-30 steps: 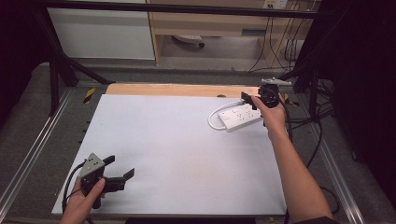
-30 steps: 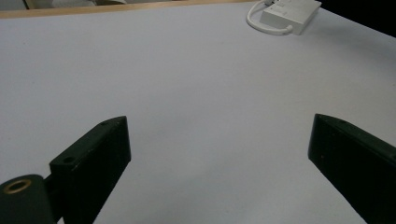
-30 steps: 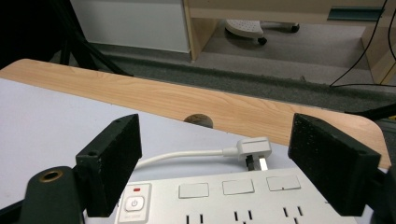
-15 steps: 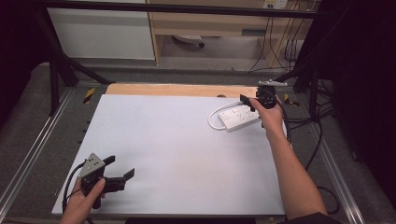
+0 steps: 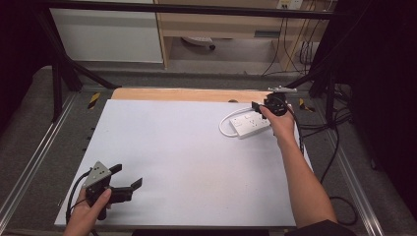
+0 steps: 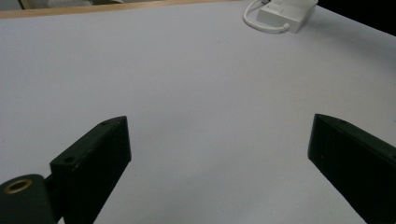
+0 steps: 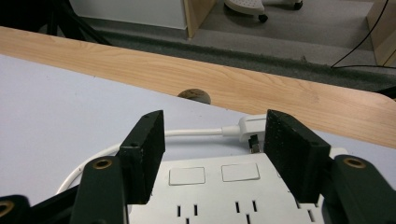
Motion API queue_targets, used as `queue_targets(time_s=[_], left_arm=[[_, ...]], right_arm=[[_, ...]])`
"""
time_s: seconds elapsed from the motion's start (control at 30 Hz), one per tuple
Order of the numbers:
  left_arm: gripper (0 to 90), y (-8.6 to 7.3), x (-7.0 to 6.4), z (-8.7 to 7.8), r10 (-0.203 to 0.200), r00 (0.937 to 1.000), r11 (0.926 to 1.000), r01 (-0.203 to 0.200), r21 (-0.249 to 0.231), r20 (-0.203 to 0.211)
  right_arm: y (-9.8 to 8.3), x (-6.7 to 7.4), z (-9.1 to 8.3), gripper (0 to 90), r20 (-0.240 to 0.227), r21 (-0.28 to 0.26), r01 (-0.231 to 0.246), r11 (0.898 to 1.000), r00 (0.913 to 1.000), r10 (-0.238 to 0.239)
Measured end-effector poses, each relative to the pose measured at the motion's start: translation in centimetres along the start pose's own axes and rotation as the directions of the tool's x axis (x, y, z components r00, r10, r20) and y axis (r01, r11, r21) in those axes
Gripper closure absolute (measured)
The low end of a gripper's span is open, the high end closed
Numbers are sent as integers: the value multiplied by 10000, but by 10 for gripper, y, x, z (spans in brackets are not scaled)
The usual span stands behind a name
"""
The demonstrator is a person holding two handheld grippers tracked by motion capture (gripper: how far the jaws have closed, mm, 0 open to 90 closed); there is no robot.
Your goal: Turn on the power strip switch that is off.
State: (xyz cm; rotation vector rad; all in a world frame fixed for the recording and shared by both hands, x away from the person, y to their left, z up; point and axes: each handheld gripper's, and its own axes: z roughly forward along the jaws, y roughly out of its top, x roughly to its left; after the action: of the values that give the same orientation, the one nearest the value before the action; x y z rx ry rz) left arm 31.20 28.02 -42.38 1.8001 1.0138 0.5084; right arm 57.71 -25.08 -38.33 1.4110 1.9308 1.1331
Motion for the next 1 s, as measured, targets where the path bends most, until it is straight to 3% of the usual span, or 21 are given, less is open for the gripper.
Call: queue_targets(time_s=[0.13,0.67,1.0], left_arm=[[61,0,0,0,23,10000,10000,-23,8,17],[61,0,-1,2,37,10000,10000,-38,86,80],[61,0,-1,2,70,9999,9999,-71,88,86]], right_arm=[[-3,1,6,464,-11,89,-1,10000,10000,1],[-12,1,19,525,-35,552,-111,9984,9999,113],[-17,8,26,685,-140,580,71,9983,9999,-63]])
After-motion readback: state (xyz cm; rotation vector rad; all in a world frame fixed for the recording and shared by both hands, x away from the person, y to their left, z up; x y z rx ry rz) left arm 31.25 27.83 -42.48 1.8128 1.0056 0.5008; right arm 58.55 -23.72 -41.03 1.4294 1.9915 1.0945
